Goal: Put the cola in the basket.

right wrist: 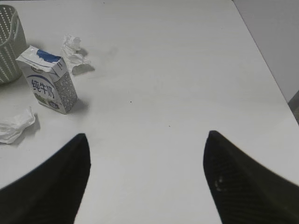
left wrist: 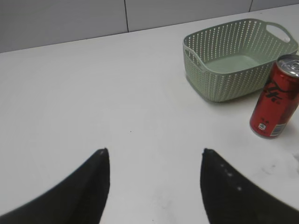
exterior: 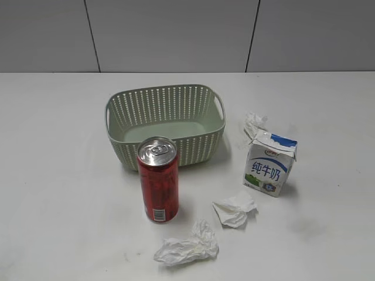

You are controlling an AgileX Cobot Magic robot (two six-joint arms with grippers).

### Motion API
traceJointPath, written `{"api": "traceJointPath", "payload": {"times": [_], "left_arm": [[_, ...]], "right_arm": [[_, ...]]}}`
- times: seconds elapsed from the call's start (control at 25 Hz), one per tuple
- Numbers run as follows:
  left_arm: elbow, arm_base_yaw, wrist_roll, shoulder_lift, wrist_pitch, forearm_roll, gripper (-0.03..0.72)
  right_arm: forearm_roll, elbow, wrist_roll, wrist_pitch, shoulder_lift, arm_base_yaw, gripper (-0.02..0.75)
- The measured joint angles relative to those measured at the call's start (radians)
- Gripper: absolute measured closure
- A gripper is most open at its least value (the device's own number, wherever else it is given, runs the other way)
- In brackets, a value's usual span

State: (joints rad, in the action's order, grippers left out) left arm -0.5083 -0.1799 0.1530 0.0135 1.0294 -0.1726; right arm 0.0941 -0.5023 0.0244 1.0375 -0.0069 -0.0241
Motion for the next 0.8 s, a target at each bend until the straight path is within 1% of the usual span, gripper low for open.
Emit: {"api": "traceJointPath", "payload": {"times": [0.64, 0.72, 0.8], "left_arm": [[0.000, 0.000, 0.000, 0.000, -0.001, 0.000, 0.223], [0.000, 0.000, 0.000, 0.000, -0.003, 0.000, 0.202], [-0.002, 0.000, 0.000, 0.000, -0.006, 0.000, 0.161]], "right_arm": [[0.000, 0.000, 0.000, 0.000, 0.000, 0.000, 0.167], [0.000, 0.000, 0.000, 0.000, 0.000, 0.000, 0.167], [0.000, 0.000, 0.000, 0.000, 0.000, 0.000, 0.167]]}}
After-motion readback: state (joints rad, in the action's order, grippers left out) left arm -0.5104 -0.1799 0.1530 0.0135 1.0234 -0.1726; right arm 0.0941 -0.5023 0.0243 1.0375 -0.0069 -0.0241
